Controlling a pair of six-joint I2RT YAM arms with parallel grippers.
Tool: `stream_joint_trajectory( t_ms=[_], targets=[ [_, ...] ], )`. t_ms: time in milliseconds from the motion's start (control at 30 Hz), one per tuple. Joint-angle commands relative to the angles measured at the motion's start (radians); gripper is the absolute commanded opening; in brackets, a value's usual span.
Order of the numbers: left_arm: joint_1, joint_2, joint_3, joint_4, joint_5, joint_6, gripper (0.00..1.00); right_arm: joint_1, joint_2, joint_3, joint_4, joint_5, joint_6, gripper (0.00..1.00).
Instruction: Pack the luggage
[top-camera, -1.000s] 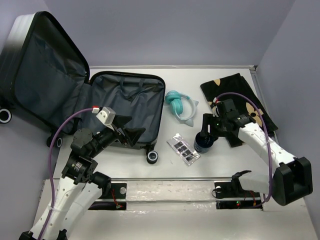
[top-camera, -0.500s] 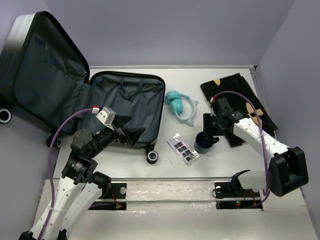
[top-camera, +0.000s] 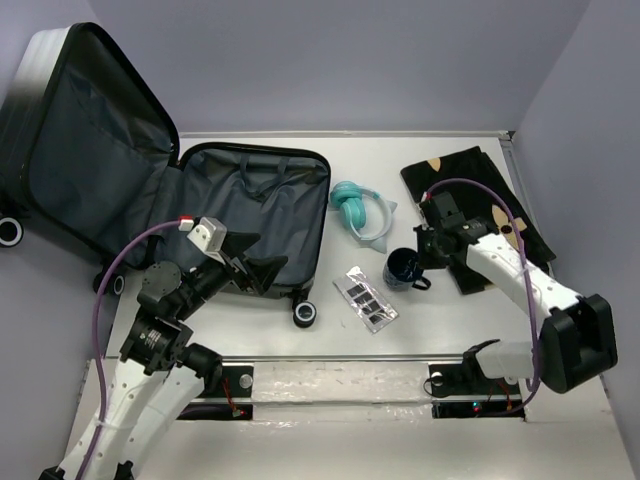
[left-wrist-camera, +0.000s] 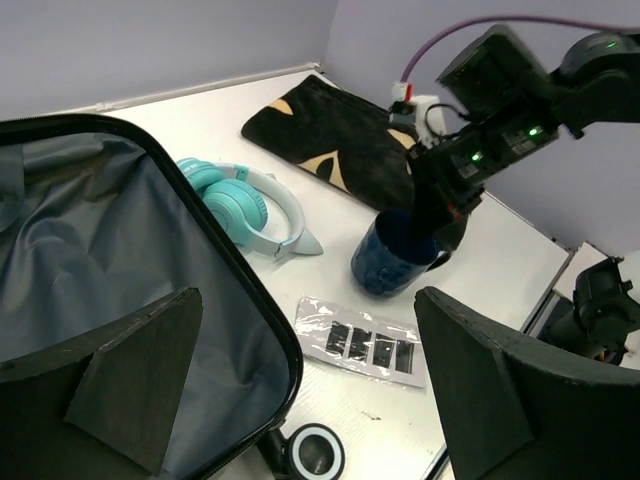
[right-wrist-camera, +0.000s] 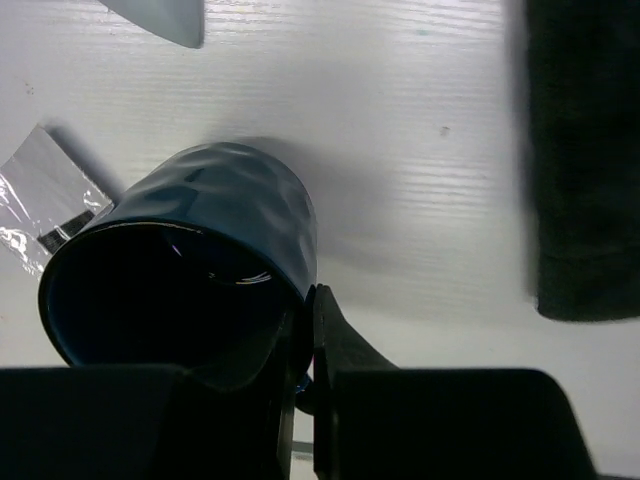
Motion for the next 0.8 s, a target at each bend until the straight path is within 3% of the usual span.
stream_joint_trajectory(
  t_ms=[0, 133, 233, 400, 567, 633, 767],
  targets=[
    [-0.013, -0.028, 0.040, 0.015, -0.019, -0.004, 0.99, 0.042, -0.194, 0.222, -0.051, 0.037, 0.018, 0.07],
    [-0.016, -0.045, 0.046, 0.004, -0.085, -0.018, 0.99, 0.133, -0.194, 0.339, 0.001, -0.037, 0.049, 0.07],
    [-0.016, -0.054, 0.056, -0.017, -0.184, -0.047, 0.99, 0.223, -0.087, 0.405, 0.179, -0.085, 0.066, 0.07],
    [-0.016, -0.077, 0.079, -0.063, -0.410, -0.089, 0.99, 0.285, 0.264, 0.616, 0.503, -0.095, 0.076, 0.07],
    [-0.014, -0.086, 0.097, -0.125, -0.627, -0.115, 0.99, 0.386, 0.604, 0.986, 0.534, 0.050, -0.028, 0.07],
    [-0.014, -0.094, 0.106, -0.144, -0.669, -0.124, 0.99, 0.418, 0.745, 1.148, 0.544, 0.117, -0.081, 0.07],
    [-0.014, -0.111, 0.108, -0.155, -0.701, -0.130, 0.99, 0.443, 0.923, 1.313, 0.566, 0.231, -0.140, 0.07]
  ],
)
